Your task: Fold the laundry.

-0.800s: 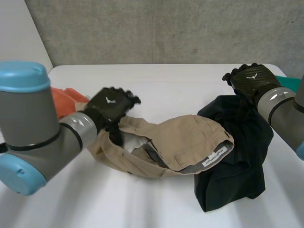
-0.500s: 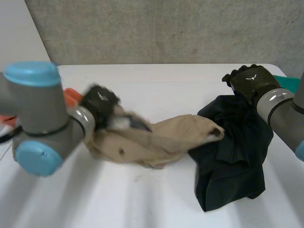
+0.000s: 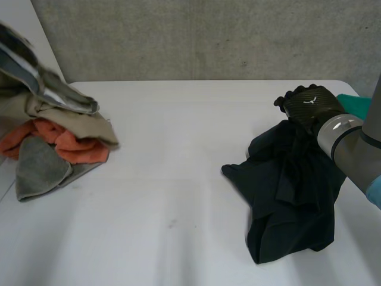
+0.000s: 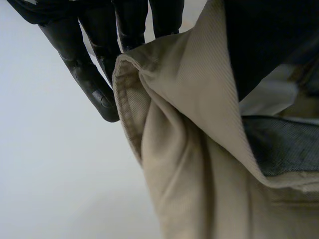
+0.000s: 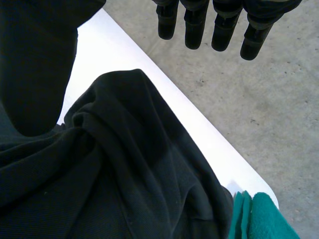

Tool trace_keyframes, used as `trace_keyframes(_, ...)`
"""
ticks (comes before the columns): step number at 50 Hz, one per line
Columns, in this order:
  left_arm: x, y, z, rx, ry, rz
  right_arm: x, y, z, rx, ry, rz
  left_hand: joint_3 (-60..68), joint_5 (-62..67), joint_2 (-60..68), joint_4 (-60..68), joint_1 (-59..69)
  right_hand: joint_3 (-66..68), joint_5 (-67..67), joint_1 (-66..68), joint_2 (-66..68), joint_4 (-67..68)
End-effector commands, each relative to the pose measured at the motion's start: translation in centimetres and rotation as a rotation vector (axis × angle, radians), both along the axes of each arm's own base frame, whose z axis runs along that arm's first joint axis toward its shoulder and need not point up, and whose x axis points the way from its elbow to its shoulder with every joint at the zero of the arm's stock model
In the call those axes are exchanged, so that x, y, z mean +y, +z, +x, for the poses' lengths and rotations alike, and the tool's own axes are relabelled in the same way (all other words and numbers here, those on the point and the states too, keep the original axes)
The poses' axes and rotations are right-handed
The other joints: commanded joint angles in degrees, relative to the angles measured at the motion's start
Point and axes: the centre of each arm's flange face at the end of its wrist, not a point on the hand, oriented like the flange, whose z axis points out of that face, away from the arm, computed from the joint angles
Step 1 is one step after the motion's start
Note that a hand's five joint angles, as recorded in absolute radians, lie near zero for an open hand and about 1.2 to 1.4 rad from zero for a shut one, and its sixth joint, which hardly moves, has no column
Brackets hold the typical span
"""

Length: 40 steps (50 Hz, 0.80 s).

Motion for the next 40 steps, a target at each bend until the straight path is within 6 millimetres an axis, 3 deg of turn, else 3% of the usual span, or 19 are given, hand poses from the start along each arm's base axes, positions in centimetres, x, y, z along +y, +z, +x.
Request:
trace_keyframes(1, -1.7, -9.3, -0.6, -0.002, -0.081, 0.187, 0.3, -0.4, 0.3, 0.007, 0.013, 0.011, -7.31, -6.18, -8.15, -7.88, -5.78, -1.82, -2.66, -2.59, -1.92, -2.22)
trace_keyframes(5, -1.9, -12.2, -0.8, -0.013, -0.076, 0.252, 0.4, -0.3, 0.4, 0.006, 0.016, 0.008, -57.51, -56.38, -58.35, -58.08, -55.98, -1.82, -2.66, -2.59, -1.92, -2.22)
trace_keyframes(8, -1.2, -12.1, -1.3, -0.011, -0.084, 0.267, 0.4, -0.3, 0.3, 0.005, 0.014, 0.01, -57.51, -56.38, -58.35, -58.08, -55.98, -1.82, -2.66, -2.59, -1.92, -2.22)
trace_keyframes(12, 1.0, -9.6, -3.1, -0.003, -0.129, 0.241, 0.2, -0.1, 0.2, -0.002, 0.008, 0.004, -57.51, -56.38, -58.35, -58.08, -55.98, -1.82, -2.66, -2.59, -1.92, -2.22)
trace_keyframes(13, 2.3, -8.2, -4.0, 0.006, -0.158, 0.224, 0.1, 0.0, 0.1, -0.005, 0.006, 0.004, -57.51, -56.38, -58.35, -58.08, -55.98, -1.82, -2.66, -2.59, -1.92, -2.22)
trace_keyframes(16, 4.6, -6.2, -5.7, 0.023, -0.228, 0.216, 0.0, 0.3, -0.1, -0.008, -0.001, -0.005, -57.51, -56.38, -58.35, -58.08, -55.98, -1.82, -2.66, -2.59, -1.92, -2.22)
trace_keyframes(17, 6.5, -5.1, -7.0, 0.041, -0.286, 0.227, -0.2, 0.6, -0.4, -0.012, -0.008, -0.015, -57.51, -56.38, -58.35, -58.08, -55.98, -1.82, -2.66, -2.59, -1.92, -2.22)
trace_keyframes(23, 13.4, -4.1, -11.6, 0.12, -0.543, 0.372, -0.5, 2.5, -1.6, -0.038, -0.039, -0.063, -57.51, -56.38, -58.35, -58.08, -55.98, -1.82, -2.66, -2.59, -1.92, -2.22)
trace_keyframes(24, 15.2, -4.6, -12.9, 0.149, -0.61, 0.433, -0.7, 3.0, -2.0, -0.045, -0.048, -0.072, -57.51, -56.38, -58.35, -58.08, -55.98, -1.82, -2.66, -2.59, -1.92, -2.22)
trace_keyframes(30, 21.7, -7.8, -18.3, 0.258, -0.843, 0.655, -1.5, 4.0, -4.1, -0.026, -0.083, -0.066, -57.51, -56.38, -58.35, -58.08, -55.98, -1.82, -2.66, -2.59, -1.92, -2.22)
trace_keyframes(32, 24.1, -10.3, -20.9, 0.278, -0.916, 0.754, -2.0, 3.9, -5.1, 0.001, -0.096, -0.039, -57.51, -56.38, -58.35, -58.08, -55.98, -1.82, -2.66, -2.59, -1.92, -2.22)
trace_keyframes(35, 25.9, -13.1, -23.3, 0.28, -0.961, 0.835, -2.4, 3.8, -6.1, 0.022, -0.103, -0.013, -57.51, -56.38, -58.35, -58.08, -55.98, -1.82, -2.66, -2.59, -1.92, -2.22)
trace_keyframes(36, 27.3, -14.7, -24.9, 0.271, -0.985, 0.872, -2.7, 3.4, -6.7, 0.035, -0.1, 0.008, -57.51, -56.38, -58.35, -58.08, -55.98, -1.82, -2.66, -2.59, -1.92, -2.22)
trace_keyframes(40, 29.6, -17.8, -28.2, 0.229, -1.016, 0.913, -3.3, 1.9, -7.0, 0.052, -0.055, 0.051, -57.51, -56.38, -58.35, -58.08, -55.98, -1.82, -2.66, -2.59, -1.92, -2.22)
